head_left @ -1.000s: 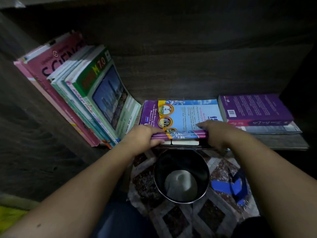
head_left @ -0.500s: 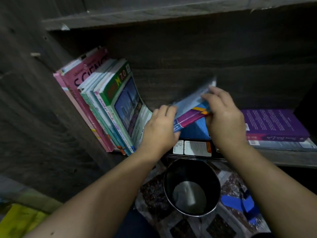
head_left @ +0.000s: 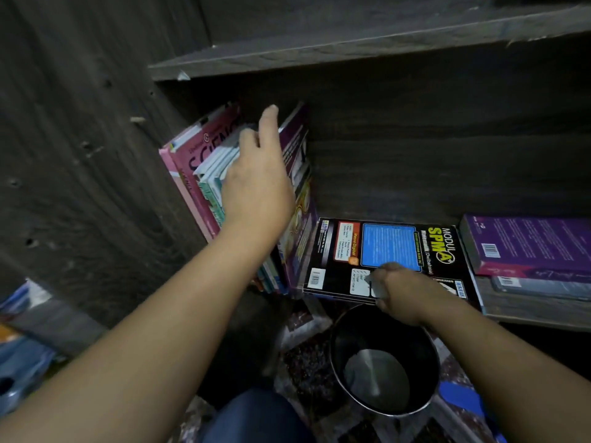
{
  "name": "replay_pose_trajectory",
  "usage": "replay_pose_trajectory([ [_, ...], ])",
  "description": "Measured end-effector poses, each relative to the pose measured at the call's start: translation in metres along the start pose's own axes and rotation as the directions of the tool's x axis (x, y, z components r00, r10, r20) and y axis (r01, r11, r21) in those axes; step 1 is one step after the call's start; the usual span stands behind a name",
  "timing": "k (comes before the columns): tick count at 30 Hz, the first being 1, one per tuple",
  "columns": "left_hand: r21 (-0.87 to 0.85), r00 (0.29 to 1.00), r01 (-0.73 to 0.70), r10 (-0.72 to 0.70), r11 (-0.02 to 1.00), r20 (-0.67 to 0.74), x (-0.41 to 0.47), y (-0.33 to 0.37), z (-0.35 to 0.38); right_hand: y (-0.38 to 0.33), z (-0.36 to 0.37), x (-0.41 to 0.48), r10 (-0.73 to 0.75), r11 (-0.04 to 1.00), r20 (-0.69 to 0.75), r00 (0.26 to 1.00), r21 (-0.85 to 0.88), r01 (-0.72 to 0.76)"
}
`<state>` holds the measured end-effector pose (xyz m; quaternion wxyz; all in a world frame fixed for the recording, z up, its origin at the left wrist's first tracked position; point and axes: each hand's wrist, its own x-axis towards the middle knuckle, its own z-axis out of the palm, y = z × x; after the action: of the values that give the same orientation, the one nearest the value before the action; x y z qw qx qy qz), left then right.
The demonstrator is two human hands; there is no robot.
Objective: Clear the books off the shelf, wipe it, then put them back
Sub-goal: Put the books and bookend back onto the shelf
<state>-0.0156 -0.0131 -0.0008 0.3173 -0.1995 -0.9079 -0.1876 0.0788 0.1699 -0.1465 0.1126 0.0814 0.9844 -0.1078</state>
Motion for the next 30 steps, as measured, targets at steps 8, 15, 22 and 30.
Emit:
replay_pose_trajectory([
  [8, 0.288, 0.927, 0.120, -0.212, 0.950, 0.311, 0.058, 0.008, -0.004, -0.007, 0.014, 0.011, 0.033, 0.996, 0.040, 0.999, -0.078, -0.030],
  [15, 0.351, 0.859, -0.060, -0.130, 0.935, 0.495, 0.060, 0.020, -0.003, -0.010, 0.012, 0.015, 0.033, 0.996, 0.043, 0.999, -0.080, -0.029],
  [22, 0.301, 0.905, -0.103, -0.037, 0.948, 0.425, 0.026, -0.005, -0.033, -0.025, 0.005, 0.013, -0.022, 0.999, -0.007, 1.000, -0.034, 0.022],
  [30, 0.360, 0.835, -0.181, -0.050, 0.915, 0.548, -0.002, -0.044, -0.116, -0.068, -0.051, 0.011, -0.117, 0.950, -0.381, 0.917, 0.227, 0.215],
])
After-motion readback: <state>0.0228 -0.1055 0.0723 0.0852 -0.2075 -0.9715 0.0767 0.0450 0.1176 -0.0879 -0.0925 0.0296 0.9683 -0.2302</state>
